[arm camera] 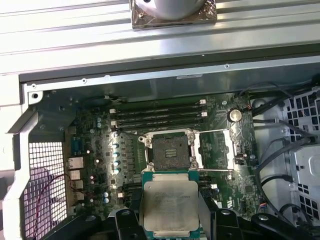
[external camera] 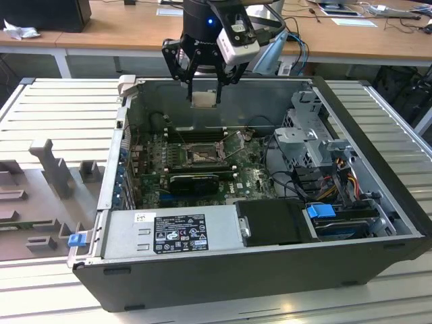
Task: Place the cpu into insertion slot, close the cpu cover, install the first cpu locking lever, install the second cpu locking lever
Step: 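Place the cpu into insertion slot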
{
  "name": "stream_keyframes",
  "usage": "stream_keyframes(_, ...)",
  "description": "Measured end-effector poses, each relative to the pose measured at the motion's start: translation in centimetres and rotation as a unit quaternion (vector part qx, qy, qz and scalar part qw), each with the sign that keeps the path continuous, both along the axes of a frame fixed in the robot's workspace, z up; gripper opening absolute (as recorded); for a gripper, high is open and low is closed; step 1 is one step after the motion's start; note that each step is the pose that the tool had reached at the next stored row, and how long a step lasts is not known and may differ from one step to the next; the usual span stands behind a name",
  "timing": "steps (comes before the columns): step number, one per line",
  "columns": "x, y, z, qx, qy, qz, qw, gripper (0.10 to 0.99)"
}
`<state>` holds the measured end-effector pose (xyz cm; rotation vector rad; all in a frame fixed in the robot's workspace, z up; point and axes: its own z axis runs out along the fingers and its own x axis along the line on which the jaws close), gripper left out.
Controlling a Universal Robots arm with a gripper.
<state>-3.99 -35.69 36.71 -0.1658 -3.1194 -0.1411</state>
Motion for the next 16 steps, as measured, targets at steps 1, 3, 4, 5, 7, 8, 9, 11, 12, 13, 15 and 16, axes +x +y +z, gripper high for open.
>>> stream_keyframes(1,0.00,0.00,0.00,0.0000,0.0000,-0.001,1.0000,0.529)
stream_keyframes(3,0.00,0.00,0.00,0.0000,0.0000,-0.002,1.0000,0.529)
stream_keyframes(4,0.00,0.00,0.00,0.0000,0.0000,-0.003,1.0000,0.529)
stream_keyframes(5,0.00,0.00,0.00,0.0000,0.0000,-0.004,1.0000,0.529)
stream_keyframes(7,0.00,0.00,0.00,0.0000,0.0000,-0.005,1.0000,0.529)
stream_keyframes(8,0.00,0.00,0.00,0.0000,0.0000,-0.006,1.0000,0.529)
stream_keyframes(9,0.00,0.00,0.00,0.0000,0.0000,-0.007,1.0000,0.529)
stream_keyframes(11,0.00,0.00,0.00,0.0000,0.0000,-0.009,1.0000,0.529)
stream_keyframes(12,0.00,0.00,0.00,0.0000,0.0000,-0.009,1.0000,0.529)
stream_keyframes(13,0.00,0.00,0.00,0.0000,0.0000,-0.010,0.9999,0.529)
stream_keyframes(15,0.00,0.00,0.00,0.0000,0.0000,-0.011,0.9999,0.529)
stream_keyframes(16,0.00,0.00,0.00,0.0000,0.0000,-0.012,0.9999,0.529)
